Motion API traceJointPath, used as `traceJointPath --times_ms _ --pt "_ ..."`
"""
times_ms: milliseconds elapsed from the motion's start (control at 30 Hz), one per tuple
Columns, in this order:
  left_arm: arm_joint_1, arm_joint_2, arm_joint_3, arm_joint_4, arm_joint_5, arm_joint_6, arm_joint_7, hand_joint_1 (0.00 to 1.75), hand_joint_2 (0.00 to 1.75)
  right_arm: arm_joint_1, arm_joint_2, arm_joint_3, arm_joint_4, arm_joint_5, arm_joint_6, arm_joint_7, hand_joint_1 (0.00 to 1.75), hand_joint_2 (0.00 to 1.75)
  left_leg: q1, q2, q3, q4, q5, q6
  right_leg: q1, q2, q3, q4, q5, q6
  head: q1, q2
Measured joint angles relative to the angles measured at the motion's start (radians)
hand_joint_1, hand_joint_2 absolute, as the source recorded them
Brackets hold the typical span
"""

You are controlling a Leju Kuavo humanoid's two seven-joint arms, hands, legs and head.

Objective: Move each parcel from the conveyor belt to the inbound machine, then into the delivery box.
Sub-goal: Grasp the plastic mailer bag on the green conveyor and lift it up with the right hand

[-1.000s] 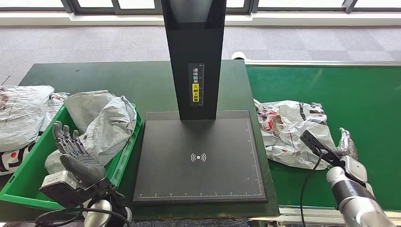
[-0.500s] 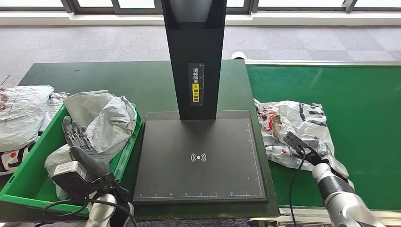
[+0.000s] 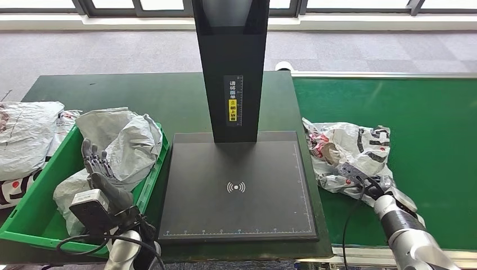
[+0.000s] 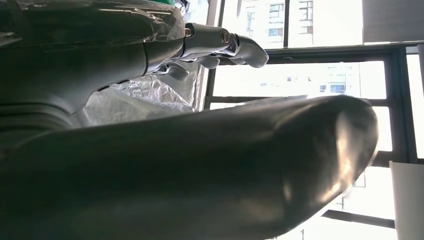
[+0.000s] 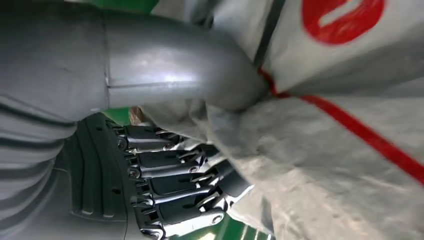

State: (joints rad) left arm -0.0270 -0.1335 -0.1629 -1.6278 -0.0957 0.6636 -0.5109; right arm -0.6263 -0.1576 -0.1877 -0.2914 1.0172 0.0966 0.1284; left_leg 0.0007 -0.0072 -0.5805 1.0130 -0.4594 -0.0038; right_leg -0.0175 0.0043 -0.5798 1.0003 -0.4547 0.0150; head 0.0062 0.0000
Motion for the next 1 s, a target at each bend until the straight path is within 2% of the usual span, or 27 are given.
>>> traceJointPath --times_ms 267,333,433,533,600,667,800,1000 --pt "0.014 0.001 0.0 -0.001 0.001 0.005 0.003 0.0 0.0 0.01 -0.002 -0.003 0.0 -0.015 -0.071 -0.047 1.75 1.75 0.0 0.0 -0.001 0.0 0.0 0.0 0.0 0.0 0.0 0.0 0.0 0.0 0.0 0.0" --pt "0.026 0.001 0.0 -0.009 0.004 0.011 -0.001 0.0 0.0 0.015 -0.002 -0.013 -0.005 -0.05 -0.148 -0.118 1.75 1.75 0.0 0.0 -0.001 0.0 0.0 0.0 0.0 0.0 0.0 0.0 0.0 0.0 0.0 0.0" --pt "0.055 0.004 0.0 -0.037 0.007 0.012 -0.017 0.0 0.0 0.018 -0.001 -0.044 -0.032 -0.137 -0.283 -0.282 1.75 1.75 0.0 0.0 -0.001 0.0 0.0 0.0 0.0 0.0 -0.001 0.0 0.0 0.0 0.0 0.0" --pt "0.082 0.006 0.001 -0.069 0.015 -0.001 -0.043 0.0 0.0 0.031 0.005 -0.079 -0.1 -0.27 -0.331 -0.459 1.75 1.75 0.0 -0.001 -0.002 0.0 0.0 0.0 0.0 -0.001 -0.001 0.0 0.0 0.0 0.0 0.0" --pt "0.097 0.006 0.002 -0.085 0.027 -0.016 -0.069 0.0 0.0 0.066 0.018 -0.086 -0.184 -0.382 -0.334 -0.554 1.75 1.75 0.0 -0.002 -0.002 0.0 0.0 0.0 0.0 -0.002 0.0 0.0 0.0 0.0 0.0 0.0" --pt "0.111 0.006 0.003 -0.102 0.042 -0.036 -0.101 0.0 0.0 0.121 0.038 -0.082 -0.303 -0.49 -0.334 -0.61 1.75 1.75 0.0 -0.003 -0.002 0.0 0.0 0.0 0.0 -0.002 0.0 0.0 0.0 0.0 0.0 0.0" --pt "0.143 0.006 0.017 -0.144 0.055 -0.058 -0.138 0.0 0.0 0.277 0.082 -0.039 -0.593 -0.612 -0.348 -0.629 1.75 1.75 0.001 -0.004 -0.002 -0.001 -0.001 -0.001 0.001 -0.004 -0.001 0.0 -0.002 -0.001 0.0 0.0" --pt "0.185 0.006 0.032 -0.2 0.057 -0.081 -0.144 0.0 0.0 0.465 0.129 0.09 -0.942 -0.635 -0.362 -0.634 1.75 1.75 0.001 -0.004 -0.002 -0.001 -0.001 -0.001 0.001 -0.003 -0.002 0.0 -0.003 -0.001 0.0 0.0"
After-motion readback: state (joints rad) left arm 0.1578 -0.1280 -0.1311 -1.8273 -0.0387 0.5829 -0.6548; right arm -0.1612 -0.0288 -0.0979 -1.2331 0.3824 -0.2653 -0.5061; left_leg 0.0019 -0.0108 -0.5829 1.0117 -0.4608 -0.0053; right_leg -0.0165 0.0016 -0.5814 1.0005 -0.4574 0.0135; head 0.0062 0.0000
